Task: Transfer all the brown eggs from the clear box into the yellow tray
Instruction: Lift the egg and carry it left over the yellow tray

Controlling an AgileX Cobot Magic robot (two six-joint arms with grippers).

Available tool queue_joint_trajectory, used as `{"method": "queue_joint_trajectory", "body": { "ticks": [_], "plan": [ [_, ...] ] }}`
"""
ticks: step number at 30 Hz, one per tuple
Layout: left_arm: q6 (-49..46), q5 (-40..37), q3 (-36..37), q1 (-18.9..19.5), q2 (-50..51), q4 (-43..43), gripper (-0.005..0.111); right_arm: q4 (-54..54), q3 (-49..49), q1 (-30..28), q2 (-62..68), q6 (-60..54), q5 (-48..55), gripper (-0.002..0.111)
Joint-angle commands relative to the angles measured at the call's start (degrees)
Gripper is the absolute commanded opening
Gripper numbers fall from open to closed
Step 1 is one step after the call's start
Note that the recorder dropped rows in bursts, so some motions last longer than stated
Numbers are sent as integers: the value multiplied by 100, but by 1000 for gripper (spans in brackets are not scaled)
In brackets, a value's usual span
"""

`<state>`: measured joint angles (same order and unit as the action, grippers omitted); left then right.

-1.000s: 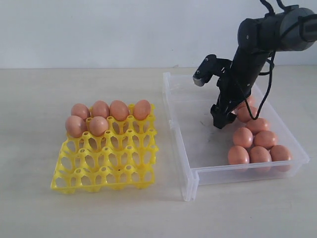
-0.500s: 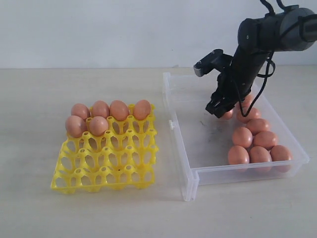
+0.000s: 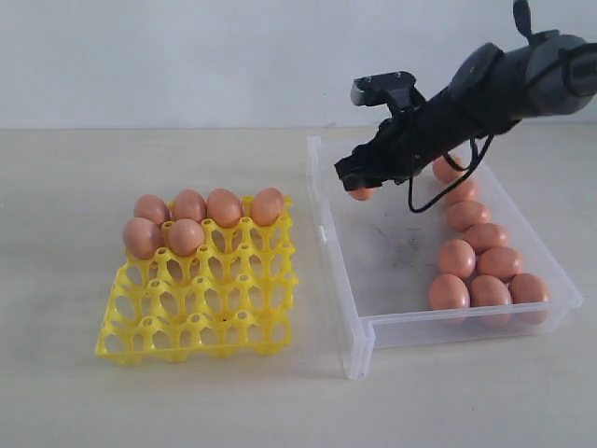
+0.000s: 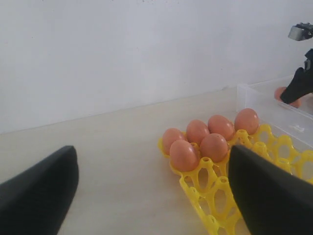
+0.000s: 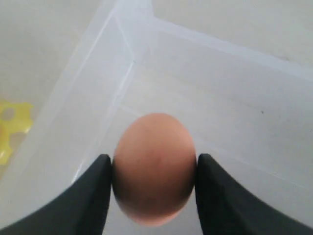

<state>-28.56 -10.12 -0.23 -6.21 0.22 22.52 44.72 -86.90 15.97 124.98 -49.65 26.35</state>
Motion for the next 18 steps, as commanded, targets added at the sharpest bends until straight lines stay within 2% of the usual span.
{"method": "queue_joint_trajectory", "body": {
  "ticks": [1, 3, 4, 8, 13, 15, 16, 18],
  "plan": [
    [45, 3, 23, -37, -22, 38, 78, 3716, 971, 1, -45, -3725, -1472, 0],
    [45, 3, 23, -37, -22, 38, 78, 5523, 1258, -39, -45, -5976, -1320, 0],
    [45, 3, 23, -37, -22, 38, 78, 5523, 1337, -105, -45, -6608, -756, 0],
    [45, 3, 23, -37, -22, 38, 78, 5523, 1367, -392, 24, -7206, 1743, 0],
    [45, 3, 23, -37, -22, 38, 78, 5523, 1367, -701, 24, -7235, 2189, 0],
    [45, 3, 23, -37, -22, 38, 78, 5523, 1367, -947, 24, -7235, 2909, 0],
    [45, 3, 23, -37, -22, 38, 78, 5523, 1367, -1098, 24, -7235, 3587, 0],
    [45, 3, 23, -37, -22, 38, 78, 5523, 1367, -1156, 24, -7235, 4361, 0]
  ]
}}
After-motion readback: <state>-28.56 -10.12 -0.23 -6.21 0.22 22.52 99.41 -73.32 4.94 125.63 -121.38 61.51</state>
